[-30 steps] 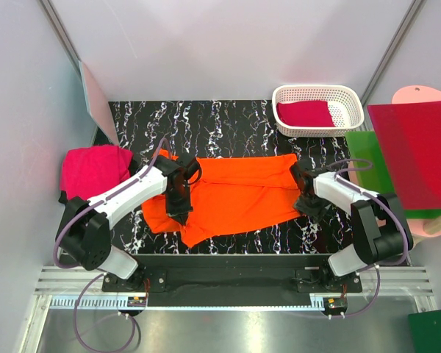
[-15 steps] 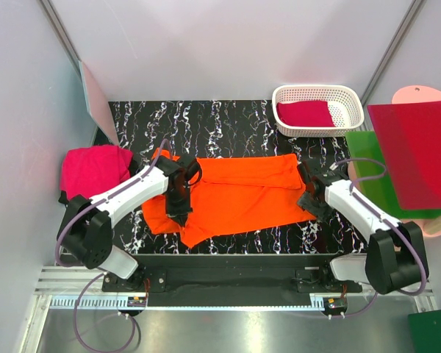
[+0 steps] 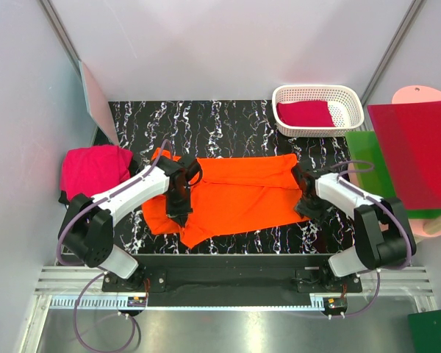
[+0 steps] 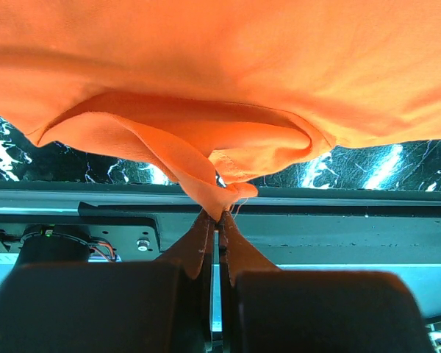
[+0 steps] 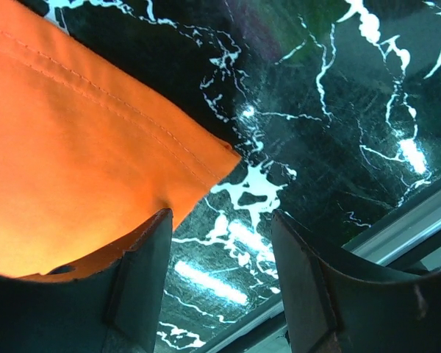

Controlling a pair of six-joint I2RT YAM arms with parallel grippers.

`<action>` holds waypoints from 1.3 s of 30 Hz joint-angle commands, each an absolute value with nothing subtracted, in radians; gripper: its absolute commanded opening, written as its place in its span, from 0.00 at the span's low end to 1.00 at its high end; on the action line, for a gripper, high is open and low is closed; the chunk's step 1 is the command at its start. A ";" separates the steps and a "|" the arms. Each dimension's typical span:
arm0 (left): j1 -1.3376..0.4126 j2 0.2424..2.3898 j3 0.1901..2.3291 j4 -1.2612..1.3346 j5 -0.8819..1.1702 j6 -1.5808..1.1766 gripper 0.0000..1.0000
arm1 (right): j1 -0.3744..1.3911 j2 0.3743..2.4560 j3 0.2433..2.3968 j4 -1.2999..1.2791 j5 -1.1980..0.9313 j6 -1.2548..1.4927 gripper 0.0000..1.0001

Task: Fold and stack the t-shirts
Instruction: Grap the side of the flattened tshirt closest away from the robot with both arms

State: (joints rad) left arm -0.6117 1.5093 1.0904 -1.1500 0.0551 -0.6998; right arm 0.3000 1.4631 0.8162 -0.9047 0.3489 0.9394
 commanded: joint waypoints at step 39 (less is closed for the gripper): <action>-0.520 1.474 1.342 -1.203 -0.107 -0.769 0.00 | 0.296 1.437 1.051 -0.870 0.414 0.764 0.00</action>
